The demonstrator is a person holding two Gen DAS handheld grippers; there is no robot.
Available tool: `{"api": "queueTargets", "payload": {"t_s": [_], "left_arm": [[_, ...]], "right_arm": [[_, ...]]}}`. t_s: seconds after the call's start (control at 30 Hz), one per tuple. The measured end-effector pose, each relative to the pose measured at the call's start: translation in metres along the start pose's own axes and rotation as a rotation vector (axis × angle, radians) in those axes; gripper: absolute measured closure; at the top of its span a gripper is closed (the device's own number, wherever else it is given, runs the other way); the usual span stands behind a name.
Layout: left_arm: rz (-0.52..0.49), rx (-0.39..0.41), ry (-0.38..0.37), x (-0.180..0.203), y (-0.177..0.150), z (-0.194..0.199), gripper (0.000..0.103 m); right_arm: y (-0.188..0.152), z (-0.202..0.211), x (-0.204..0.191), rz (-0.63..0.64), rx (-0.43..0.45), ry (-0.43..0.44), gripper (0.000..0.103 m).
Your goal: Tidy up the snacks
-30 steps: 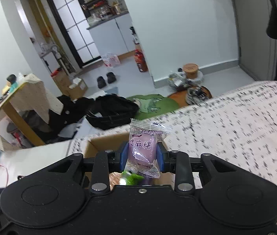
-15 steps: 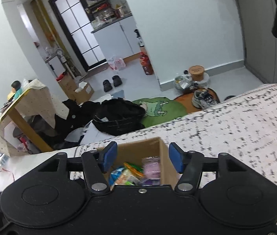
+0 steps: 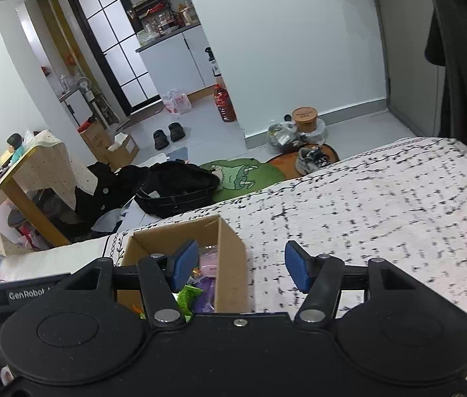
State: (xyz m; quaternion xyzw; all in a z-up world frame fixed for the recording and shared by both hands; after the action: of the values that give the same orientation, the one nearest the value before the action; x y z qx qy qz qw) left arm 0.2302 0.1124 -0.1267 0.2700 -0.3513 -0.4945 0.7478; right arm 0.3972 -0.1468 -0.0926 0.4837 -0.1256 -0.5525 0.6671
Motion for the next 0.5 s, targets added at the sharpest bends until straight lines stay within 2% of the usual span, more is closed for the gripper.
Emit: {"api": "queueTargets", "payload": {"t_s": [0.2,0.5], "left_arm": [[-0.059,-0.013,-0.013,0.012,-0.004,0.011,0.019],[-0.103,0.006,-0.058,0.025,-0.006,0.037,0.009]], "right_arm": [[0.006,0.026,0.019,-0.01,0.022,-0.027,0.039],[0.013,0.067,0.036,-0.01,0.059,-0.049,0.022]]}}
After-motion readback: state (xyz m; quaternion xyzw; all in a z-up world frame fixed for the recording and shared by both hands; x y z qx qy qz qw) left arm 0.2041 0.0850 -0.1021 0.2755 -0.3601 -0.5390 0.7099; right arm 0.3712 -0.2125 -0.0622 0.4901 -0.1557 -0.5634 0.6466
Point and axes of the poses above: each gripper's, at about its wrist camera, not at the fingertips, and z roughly against the way its jaws point, x to its right, y to its top, the point moved 7 cm from there along -z, roughly the way its jaws point, and after that the axes turned 11 degrees about x, right-handed, at the moved point
